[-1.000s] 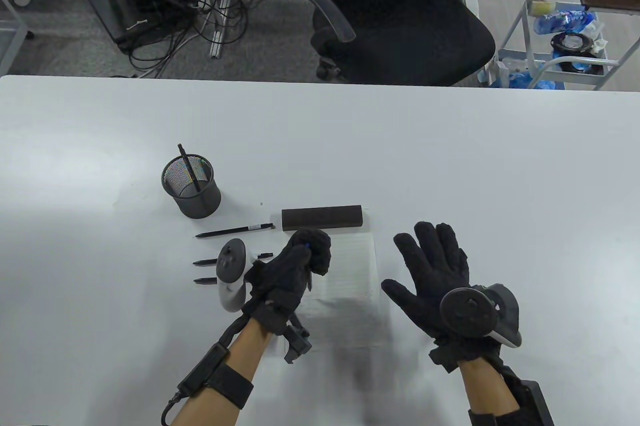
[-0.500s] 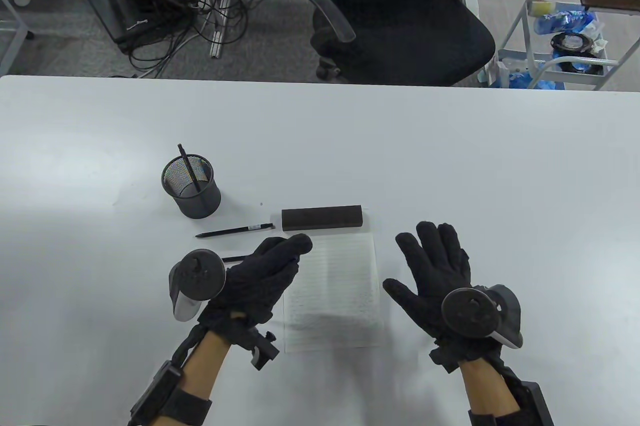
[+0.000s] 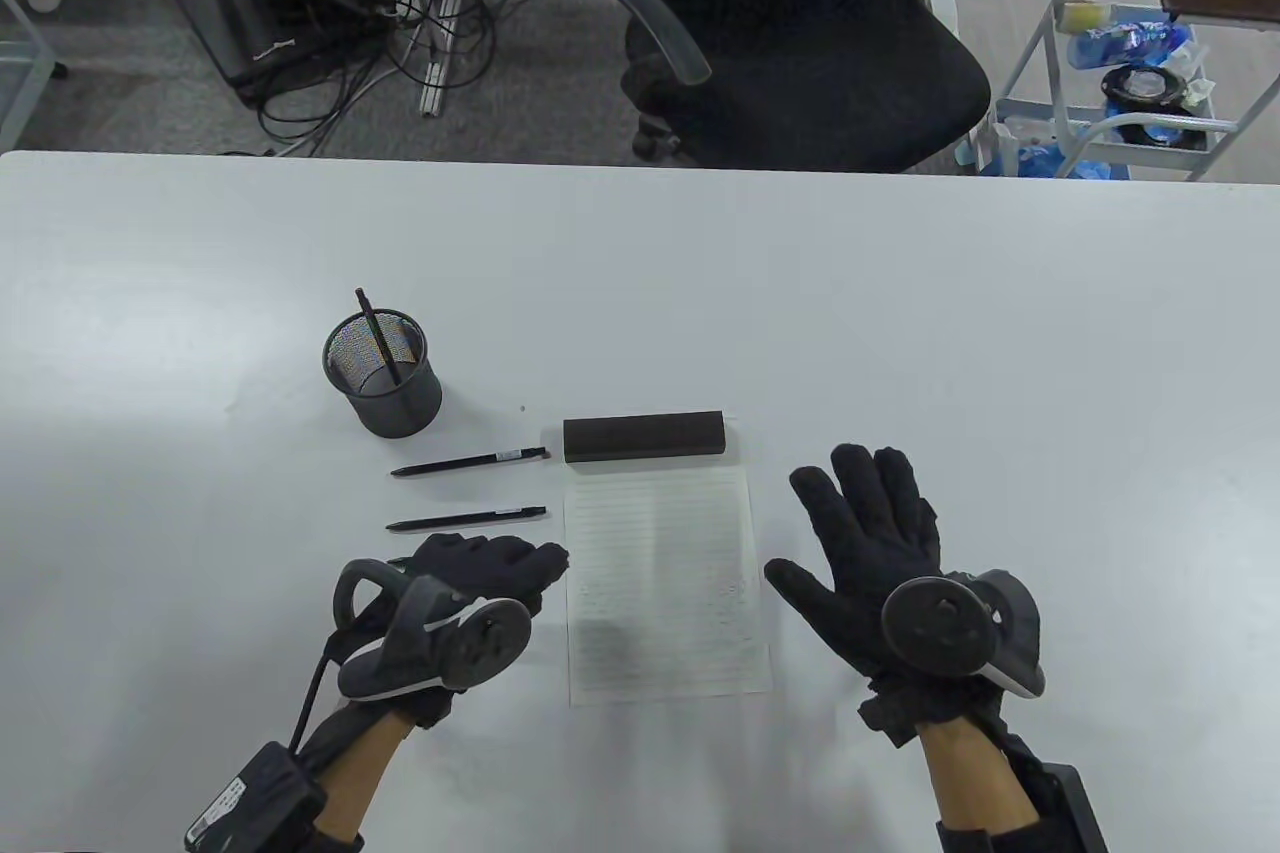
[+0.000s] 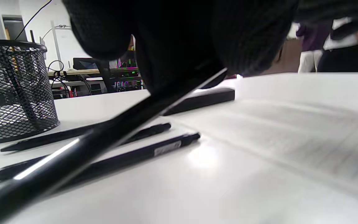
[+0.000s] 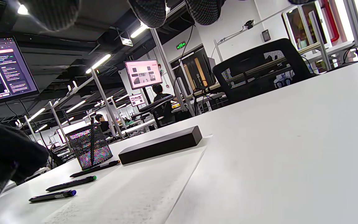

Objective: Press to extend mechanical pencil leads

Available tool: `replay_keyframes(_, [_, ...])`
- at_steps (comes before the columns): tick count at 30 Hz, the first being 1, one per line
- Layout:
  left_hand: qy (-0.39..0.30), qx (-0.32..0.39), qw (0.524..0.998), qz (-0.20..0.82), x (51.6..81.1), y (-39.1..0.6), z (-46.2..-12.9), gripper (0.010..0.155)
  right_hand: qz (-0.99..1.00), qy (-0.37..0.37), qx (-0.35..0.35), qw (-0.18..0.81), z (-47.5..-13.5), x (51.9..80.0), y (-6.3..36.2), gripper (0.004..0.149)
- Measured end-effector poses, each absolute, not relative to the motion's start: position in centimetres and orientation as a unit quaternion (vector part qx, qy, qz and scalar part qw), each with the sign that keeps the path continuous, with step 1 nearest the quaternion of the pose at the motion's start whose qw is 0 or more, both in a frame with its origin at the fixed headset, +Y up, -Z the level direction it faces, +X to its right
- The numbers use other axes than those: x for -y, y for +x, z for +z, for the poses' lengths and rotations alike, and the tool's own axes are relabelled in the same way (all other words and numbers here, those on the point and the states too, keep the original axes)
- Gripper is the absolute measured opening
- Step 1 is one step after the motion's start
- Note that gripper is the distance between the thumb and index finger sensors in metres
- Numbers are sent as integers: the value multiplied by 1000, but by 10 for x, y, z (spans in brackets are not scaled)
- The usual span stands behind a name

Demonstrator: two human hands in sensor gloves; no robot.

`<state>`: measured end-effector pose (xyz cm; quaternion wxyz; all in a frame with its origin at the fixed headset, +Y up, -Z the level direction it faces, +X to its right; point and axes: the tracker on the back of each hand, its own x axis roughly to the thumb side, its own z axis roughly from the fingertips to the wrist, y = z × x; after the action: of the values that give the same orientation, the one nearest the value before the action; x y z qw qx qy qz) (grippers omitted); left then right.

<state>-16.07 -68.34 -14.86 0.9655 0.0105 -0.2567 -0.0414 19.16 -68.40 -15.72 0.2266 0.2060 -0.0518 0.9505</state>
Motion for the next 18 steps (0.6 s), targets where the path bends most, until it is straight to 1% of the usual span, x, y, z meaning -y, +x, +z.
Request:
replay_keyframes(7, [21, 278, 951, -131, 702, -147, -149, 50, 951, 206, 52, 227, -157, 684, 192, 80])
replay_keyframes(15, [12, 294, 940, -175, 716, -136, -153, 52, 950, 207, 51, 227, -157, 684, 191, 80])
replay_keyframes(18, [12, 293, 940, -174, 718, -135, -153, 52, 950, 207, 52, 227, -157, 683, 192, 80])
